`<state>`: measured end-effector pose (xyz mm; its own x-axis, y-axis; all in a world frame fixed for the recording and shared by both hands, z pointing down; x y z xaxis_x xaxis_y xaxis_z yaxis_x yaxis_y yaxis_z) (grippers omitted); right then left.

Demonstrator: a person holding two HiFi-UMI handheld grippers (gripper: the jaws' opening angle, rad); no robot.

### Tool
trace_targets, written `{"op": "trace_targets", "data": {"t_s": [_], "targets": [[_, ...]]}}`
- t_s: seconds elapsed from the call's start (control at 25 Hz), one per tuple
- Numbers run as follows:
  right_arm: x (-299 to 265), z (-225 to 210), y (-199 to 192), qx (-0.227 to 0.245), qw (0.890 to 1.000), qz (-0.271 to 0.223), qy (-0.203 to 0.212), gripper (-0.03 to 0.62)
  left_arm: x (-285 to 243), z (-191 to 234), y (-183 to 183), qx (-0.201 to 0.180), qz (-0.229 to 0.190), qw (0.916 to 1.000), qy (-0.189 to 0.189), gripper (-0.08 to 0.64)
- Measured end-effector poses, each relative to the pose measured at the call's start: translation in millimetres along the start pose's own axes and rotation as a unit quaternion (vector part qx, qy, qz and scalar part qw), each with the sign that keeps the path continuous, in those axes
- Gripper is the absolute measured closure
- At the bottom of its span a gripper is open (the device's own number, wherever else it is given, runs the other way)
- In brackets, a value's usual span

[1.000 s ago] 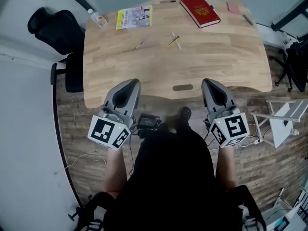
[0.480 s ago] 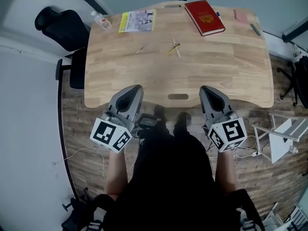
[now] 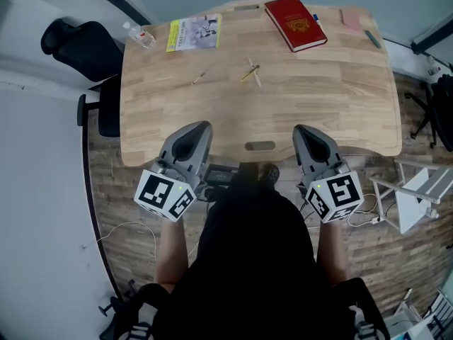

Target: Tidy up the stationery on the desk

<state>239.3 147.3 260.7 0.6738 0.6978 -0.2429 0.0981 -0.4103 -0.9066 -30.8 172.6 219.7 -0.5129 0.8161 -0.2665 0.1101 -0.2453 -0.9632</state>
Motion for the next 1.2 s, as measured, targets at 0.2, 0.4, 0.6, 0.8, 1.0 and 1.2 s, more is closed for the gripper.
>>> {"op": "trace_targets", "data": {"t_s": [0.2,0.4,0.6,0.8,1.0,1.2], "targets": [[-16.8,-5.5,12.5,0.004,1.0,0.005,-0.017,0.571,-24.4,15.9,10.8,-0.006,-0.013,0.9996,-0.023,0.525],[-43.8,-4.5,26.0,0.012,1.0,0.008,-0.027,0.571,-41.3,41.5,11.4,-0.003,-0.008,0.9991,-0.041,0.525],[-75.0,-2.0,30.6,0.016,0.999,0.015,-0.031,0.571,-58.3,67.7,3.6,0.004,-0.006,0.9975,-0.07,0.525],[-100.6,6.4,29.9,0.016,0.998,0.024,-0.049,0.571,-73.9,92.1,-5.9,0.01,-0.006,0.9952,-0.097,0.525],[-122.9,10.6,22.6,0.008,0.998,0.029,-0.058,0.571,-99.5,113.7,-19.9,0.01,0.007,0.9916,-0.129,0.525],[-135.4,8.0,17.5,-0.002,0.997,0.042,-0.063,0.571,-128.2,125.1,-37.3,0.006,0.037,0.9897,-0.138,0.523]]}}
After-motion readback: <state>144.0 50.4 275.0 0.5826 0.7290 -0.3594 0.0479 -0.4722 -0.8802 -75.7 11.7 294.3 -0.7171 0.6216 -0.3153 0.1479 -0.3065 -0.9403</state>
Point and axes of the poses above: the fingertips, and each gripper's own axes: x backward along the fingers, z to its left, y out of its top, the point moved 8 cm from there along x, backward along the fingers, and after that the axes turned 6 degrees about -x, right-handed, at the moved point
